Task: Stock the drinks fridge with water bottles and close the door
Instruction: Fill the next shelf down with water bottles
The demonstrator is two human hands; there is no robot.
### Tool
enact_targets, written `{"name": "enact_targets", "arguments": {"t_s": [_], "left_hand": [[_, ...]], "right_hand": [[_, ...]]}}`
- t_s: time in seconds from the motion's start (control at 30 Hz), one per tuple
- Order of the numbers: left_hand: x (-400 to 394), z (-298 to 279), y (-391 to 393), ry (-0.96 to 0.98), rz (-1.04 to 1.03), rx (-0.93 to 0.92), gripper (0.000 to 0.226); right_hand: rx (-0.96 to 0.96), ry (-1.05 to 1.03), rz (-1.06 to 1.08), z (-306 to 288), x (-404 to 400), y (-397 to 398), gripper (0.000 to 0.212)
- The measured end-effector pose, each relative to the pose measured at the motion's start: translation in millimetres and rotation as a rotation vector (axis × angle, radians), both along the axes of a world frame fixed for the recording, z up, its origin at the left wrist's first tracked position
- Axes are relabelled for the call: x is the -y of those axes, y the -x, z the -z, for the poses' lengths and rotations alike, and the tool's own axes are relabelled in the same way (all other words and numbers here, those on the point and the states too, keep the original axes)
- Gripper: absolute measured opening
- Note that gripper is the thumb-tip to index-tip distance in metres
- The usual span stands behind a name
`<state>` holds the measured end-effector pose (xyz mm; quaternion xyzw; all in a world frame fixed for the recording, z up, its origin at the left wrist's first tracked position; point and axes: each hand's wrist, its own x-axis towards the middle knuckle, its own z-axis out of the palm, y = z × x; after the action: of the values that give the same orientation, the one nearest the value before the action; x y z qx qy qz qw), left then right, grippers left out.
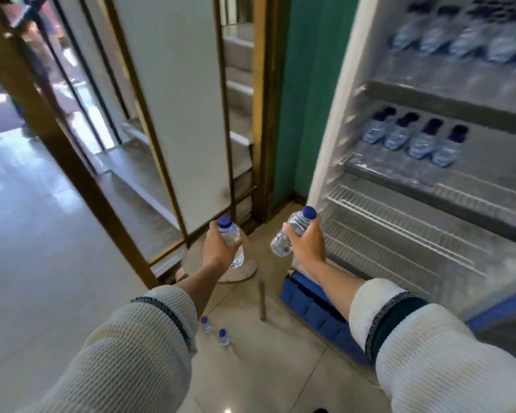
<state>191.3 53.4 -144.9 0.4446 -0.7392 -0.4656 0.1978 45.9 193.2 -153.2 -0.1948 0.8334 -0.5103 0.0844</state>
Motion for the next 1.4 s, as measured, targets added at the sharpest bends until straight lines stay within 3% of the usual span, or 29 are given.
{"name": "enact_targets", "arguments": {"t_s": [0.33,0.57,0.77,1.1,1.4], "left_hand": [[-106.5,-51.9,190.9,0.143,0.265,-0.155,0.052],[-172.3,-77.9,307.8,0.169,0.418,-0.255,0.096],[-198.9,-95.8,359.2,0.246,0.42,-0.321,0.09],[-165.7,-99.6,399.4,0.413,0.536,-0.29,0.088],[-146.9,-91.6,416.2,0.584,0.614,-0.277,0.09]], "right_hand": [[-0.215,0.151,0.327,-57.7,-143.0,141.8,0.061],[-0.286,0.264,0.527,-93.3,-224.5,226.6,0.058],[-0.283,0.358,0.681,-102.6,-244.4,272.1,0.054],[-0.302,0.083,0.539,-98.1,-209.5,338.4,0.051],[-0.145,0.098,0.509,-108.0,-192.2,378.7,0.057]]}}
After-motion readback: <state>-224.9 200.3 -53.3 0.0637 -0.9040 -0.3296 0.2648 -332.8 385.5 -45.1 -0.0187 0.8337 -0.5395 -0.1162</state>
